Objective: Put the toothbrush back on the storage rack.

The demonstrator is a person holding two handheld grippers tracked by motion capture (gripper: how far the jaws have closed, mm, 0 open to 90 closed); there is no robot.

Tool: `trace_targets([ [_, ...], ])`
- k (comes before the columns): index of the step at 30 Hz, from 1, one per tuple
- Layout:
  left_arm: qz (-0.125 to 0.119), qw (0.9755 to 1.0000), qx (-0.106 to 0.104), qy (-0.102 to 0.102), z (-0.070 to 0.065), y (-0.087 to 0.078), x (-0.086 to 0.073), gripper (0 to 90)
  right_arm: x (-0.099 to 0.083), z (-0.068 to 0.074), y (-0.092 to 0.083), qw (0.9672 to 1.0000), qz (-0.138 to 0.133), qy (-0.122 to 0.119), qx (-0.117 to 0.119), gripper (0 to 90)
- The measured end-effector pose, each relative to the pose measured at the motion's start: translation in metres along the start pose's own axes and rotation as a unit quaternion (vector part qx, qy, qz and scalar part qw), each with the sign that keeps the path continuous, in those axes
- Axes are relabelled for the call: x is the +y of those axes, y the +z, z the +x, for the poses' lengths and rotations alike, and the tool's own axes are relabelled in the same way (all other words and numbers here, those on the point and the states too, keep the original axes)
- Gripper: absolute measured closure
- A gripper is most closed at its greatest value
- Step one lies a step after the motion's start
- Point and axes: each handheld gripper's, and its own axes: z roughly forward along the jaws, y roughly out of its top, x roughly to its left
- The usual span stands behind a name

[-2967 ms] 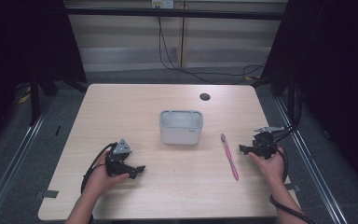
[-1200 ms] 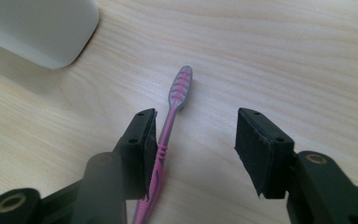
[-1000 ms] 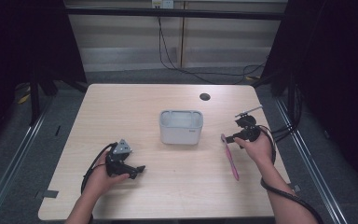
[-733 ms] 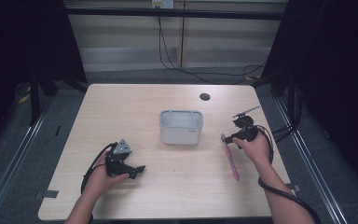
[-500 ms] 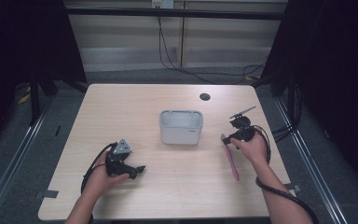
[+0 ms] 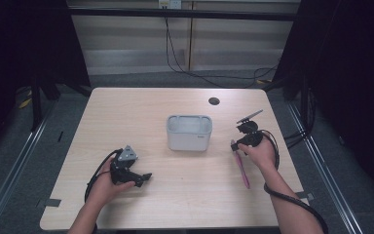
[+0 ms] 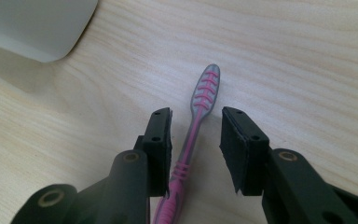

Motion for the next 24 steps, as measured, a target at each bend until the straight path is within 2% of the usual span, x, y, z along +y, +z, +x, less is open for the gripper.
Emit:
trace_targets([
  [13,0.0,1.0,0.0,0.001,0.0,0.0,0.0,6.6,0.0018,0.0046,0.0061,0.9999,0.013,0.006,-0.004,70.1],
  [19,0.0,1.0,-0.001,-0.001,0.0002,-0.0001,0.0,6.6,0.0011,0.0058,0.0081,0.9998,0.015,0.012,-0.004,77.6],
  [22,0.0,1.0,0.0,0.0,0.0001,0.0,0.0,6.6,-0.0004,0.0051,0.0077,0.9997,0.008,0.021,0.0,84.9],
  [24,0.0,1.0,0.0,0.0,0.0,0.0,0.0,6.6,-0.0004,0.0049,0.0068,0.9997,0.006,0.024,0.0,85.2],
])
